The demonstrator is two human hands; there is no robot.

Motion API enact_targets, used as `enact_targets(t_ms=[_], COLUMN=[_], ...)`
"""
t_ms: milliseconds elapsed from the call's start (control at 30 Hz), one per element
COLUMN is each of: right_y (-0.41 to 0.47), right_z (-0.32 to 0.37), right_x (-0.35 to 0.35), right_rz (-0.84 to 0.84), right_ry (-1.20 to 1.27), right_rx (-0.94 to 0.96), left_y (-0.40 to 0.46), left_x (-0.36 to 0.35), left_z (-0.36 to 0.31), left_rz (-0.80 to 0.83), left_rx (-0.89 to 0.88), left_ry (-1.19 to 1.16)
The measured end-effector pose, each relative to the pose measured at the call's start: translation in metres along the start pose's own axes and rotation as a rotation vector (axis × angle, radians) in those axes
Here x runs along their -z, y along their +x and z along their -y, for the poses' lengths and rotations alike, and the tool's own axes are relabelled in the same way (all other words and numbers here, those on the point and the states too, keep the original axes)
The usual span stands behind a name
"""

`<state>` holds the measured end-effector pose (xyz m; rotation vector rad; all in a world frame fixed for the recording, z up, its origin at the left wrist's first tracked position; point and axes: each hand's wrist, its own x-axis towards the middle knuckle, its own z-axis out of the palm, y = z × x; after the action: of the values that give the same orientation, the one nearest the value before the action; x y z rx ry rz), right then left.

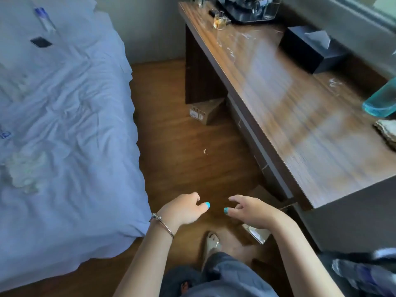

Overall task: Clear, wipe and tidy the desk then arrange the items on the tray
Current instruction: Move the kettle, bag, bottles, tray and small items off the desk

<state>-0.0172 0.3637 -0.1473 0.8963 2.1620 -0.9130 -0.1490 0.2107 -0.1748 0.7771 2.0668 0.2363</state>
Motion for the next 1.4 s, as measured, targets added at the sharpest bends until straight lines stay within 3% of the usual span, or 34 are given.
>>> enact_targets(t_ms=[233,667,900,1233,1400], right_y=[0.075,0.21,0.281,0.356,0.379], right_z=[0.078,0.19,0.236,0.305,0.322], right_x=[0.075,0.256,0.324,0.408,0.444], right_rz=[-0.005,-0.216,-0.248,-0.404,-0.368], right_ry=[-0.081,-0.057,-0.082,0.199,0.264], right_rx=[0.082,0.137,-0.018,-0.278,-0.338], left_y=[0.07,0.21,0.301,0.389,0.422], left_x=[0.096,0.33,0.442,0.602,0.648], left_z=[0.003,0.003,-0.013,-0.037,-0.068], left_rz=[-0.024,-0.084,-0.022,0.047,0.057], left_rx=[-0.049,-0.089,-0.19,-0.394,-0.462], left_ry=[-0.004,-0.055,0.118,0.332,0.388])
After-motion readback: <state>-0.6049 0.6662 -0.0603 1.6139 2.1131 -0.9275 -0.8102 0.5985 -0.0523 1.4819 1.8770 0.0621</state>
